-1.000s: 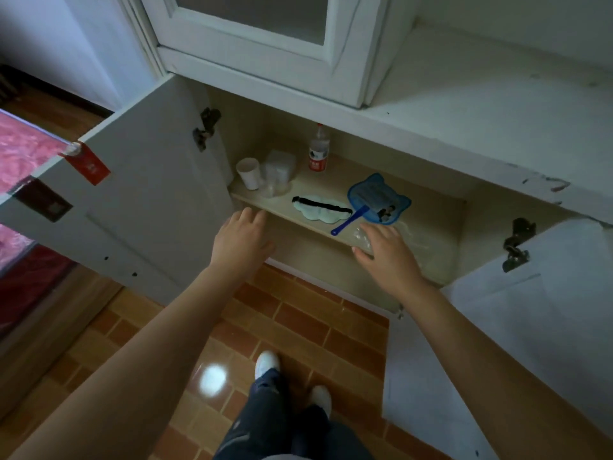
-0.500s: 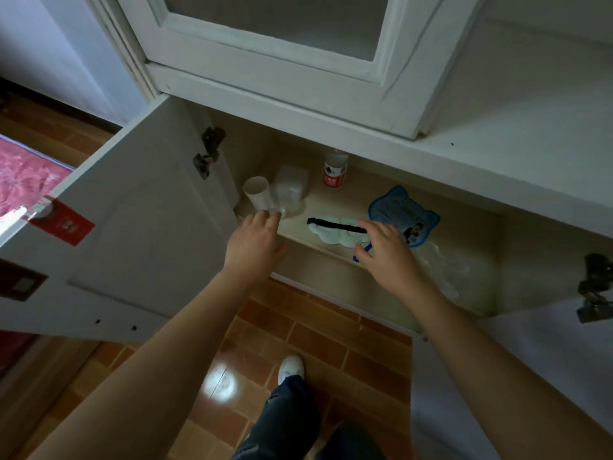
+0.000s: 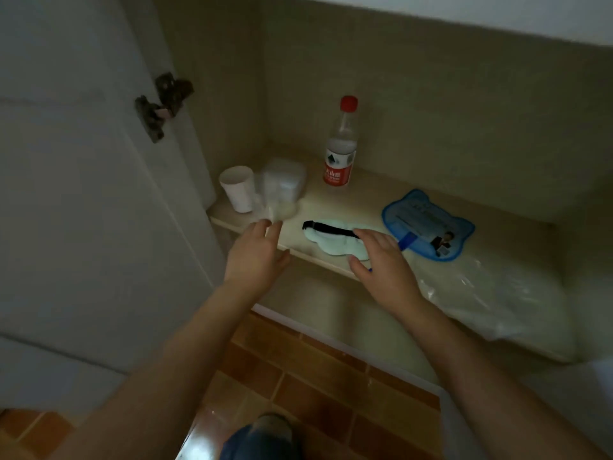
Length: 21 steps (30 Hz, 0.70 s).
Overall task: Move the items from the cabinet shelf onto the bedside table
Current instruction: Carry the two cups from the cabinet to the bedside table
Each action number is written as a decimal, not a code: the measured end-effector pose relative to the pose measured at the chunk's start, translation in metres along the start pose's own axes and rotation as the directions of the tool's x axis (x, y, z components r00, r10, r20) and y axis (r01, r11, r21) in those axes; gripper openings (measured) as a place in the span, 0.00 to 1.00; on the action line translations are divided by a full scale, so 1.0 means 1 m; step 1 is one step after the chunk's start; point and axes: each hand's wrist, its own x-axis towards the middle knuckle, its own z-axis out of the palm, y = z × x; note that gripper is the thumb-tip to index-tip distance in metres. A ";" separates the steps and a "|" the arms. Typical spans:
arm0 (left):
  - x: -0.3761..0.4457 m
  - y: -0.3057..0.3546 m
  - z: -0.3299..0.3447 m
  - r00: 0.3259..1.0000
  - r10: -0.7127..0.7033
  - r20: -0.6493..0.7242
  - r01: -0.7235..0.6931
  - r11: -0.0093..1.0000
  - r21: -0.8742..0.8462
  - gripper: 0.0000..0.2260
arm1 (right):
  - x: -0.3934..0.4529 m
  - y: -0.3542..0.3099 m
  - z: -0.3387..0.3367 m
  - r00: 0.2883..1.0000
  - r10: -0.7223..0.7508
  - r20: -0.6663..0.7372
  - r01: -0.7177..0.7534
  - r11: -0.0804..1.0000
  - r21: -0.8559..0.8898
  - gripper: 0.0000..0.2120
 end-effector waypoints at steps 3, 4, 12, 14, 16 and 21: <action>0.008 -0.013 0.042 0.992 -0.014 -0.123 0.013 1.000 -0.014 0.25 | 0.009 0.019 0.035 0.995 -0.035 -0.091 0.037 0.999 0.018 0.23; 0.011 -0.017 0.054 0.987 -0.019 -0.162 0.016 1.000 -0.021 0.24 | 0.011 0.024 0.045 0.992 -0.048 -0.115 0.050 0.999 0.016 0.23; 0.027 -0.047 0.106 0.923 -0.095 -0.373 0.061 0.993 -0.102 0.25 | 0.037 0.042 0.094 0.957 -0.127 -0.260 0.132 0.991 0.002 0.24; 0.027 -0.052 0.110 0.902 -0.128 -0.411 0.078 0.988 -0.137 0.25 | 0.044 0.040 0.100 0.954 -0.136 -0.268 0.147 0.989 0.019 0.25; 0.028 -0.059 0.110 0.889 -0.164 -0.427 0.099 0.980 -0.170 0.25 | 0.052 0.033 0.102 0.955 -0.141 -0.260 0.157 0.987 0.042 0.25; 0.040 -0.083 0.095 0.864 -0.265 -0.428 0.156 0.949 -0.273 0.27 | 0.082 0.003 0.107 0.959 -0.137 -0.249 0.187 0.964 0.187 0.25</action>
